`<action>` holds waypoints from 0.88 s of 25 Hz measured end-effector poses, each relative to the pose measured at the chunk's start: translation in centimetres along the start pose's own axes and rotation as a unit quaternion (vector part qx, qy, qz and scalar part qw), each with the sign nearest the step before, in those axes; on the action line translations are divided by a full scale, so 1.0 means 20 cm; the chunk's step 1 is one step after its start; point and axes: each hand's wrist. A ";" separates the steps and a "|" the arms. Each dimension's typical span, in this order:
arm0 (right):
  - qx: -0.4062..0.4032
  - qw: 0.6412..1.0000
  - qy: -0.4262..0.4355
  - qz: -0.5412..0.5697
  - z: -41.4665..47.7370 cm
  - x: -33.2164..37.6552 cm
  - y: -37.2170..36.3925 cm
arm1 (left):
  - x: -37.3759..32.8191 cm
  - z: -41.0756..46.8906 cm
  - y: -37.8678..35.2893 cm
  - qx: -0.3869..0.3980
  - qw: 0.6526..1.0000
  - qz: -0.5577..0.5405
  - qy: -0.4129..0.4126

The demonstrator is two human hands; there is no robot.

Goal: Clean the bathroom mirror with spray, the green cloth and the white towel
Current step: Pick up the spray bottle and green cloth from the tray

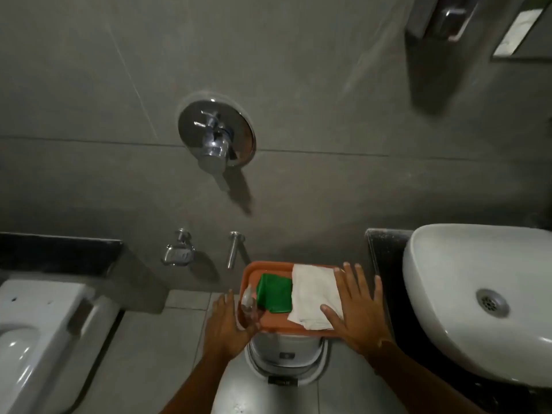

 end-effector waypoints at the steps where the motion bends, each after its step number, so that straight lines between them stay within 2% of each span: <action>1: 0.019 1.000 0.003 0.002 -0.02 -0.01 -0.08 | 0.01 0.02 -0.04 0.003 0.999 -0.036 -0.004; 4: 0.041 0.999 -0.007 -0.016 -0.12 -0.10 -0.31 | -0.01 0.09 -0.11 0.000 0.984 -0.176 0.013; 6: 0.029 1.000 -0.003 -0.009 -0.19 -0.19 -0.44 | -0.04 0.15 -0.15 -0.019 0.975 -0.220 0.035; 8: 0.051 0.999 -0.019 0.003 -0.26 -0.26 -0.49 | -0.03 0.20 -0.18 -0.050 0.974 -0.217 0.042; 11: 0.074 0.997 -0.028 -0.010 -0.32 -0.33 -0.59 | 0.03 0.25 -0.25 -0.056 0.978 -0.194 0.044; 15: 0.061 0.997 -0.019 -0.030 -0.21 -0.38 -0.64 | 0.03 0.33 -0.30 -0.072 0.975 -0.205 0.053; 20: 0.054 0.997 -0.051 -0.024 -0.06 -0.46 -0.68 | 0.01 0.41 -0.32 -0.104 0.962 -0.247 0.056; 22: 0.055 0.997 -0.051 -0.029 -0.06 -0.46 -0.68 | -0.04 0.43 -0.32 -0.108 0.950 -0.283 0.082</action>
Point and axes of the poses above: each hand's wrist, its own z-axis towards the middle knuckle, its own y-axis out of the back of the hand, x = y × z, and after that the axes turned 10 degrees about -z, right-handed
